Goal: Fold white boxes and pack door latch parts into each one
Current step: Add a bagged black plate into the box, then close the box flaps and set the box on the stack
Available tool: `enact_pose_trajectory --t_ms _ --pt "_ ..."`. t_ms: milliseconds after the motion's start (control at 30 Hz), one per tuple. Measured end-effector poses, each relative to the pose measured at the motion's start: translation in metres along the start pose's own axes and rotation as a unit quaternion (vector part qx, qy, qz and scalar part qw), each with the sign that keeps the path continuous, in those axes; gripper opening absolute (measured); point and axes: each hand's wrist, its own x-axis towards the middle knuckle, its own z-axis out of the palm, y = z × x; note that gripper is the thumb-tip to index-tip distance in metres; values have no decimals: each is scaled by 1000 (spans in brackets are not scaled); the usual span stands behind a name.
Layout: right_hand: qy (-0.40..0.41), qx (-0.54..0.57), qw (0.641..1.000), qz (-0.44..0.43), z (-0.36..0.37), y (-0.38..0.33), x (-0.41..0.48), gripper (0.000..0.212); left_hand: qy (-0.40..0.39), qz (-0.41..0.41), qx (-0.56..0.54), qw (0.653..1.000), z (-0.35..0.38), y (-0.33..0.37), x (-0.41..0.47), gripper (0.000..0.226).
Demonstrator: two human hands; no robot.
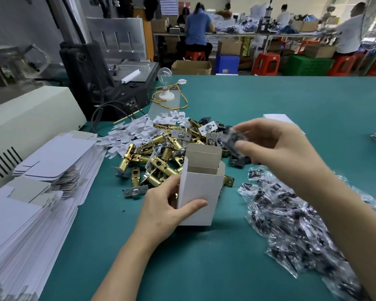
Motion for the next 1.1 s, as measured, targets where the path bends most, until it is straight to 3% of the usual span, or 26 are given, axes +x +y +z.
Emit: enact_pose_trajectory --t_ms 100,200,333,433,567,633,800,967,1100 --pt "-74 -100 992 -18 16 -9 5 19 -1 8 -9 1000 0 0 0 63" --pt "-125 -241 961 -46 31 -12 12 12 -4 13 -15 1000 0 0 -2 62" --pt "-199 -260 944 -45 50 -14 18 9 -9 15 -21 1000 -3 0 -4 55" --pt "-160 -224 959 -73 55 -11 16 9 -7 17 -9 1000 -4 -2 -4 51" --pt "29 -98 990 -95 43 8 11 6 65 46 26 996 -5 0 -2 46" --pt "84 -48 993 -68 39 23 5 4 112 52 22 992 -4 2 0 51" --pt "28 -6 999 -37 62 52 -11 6 180 45 14 983 2 4 1 67" --pt "26 14 998 -54 75 65 -13 23 180 52 27 982 2 3 0 52" --pt "4 35 998 -60 75 66 -16 15 168 56 33 984 2 3 -1 33"
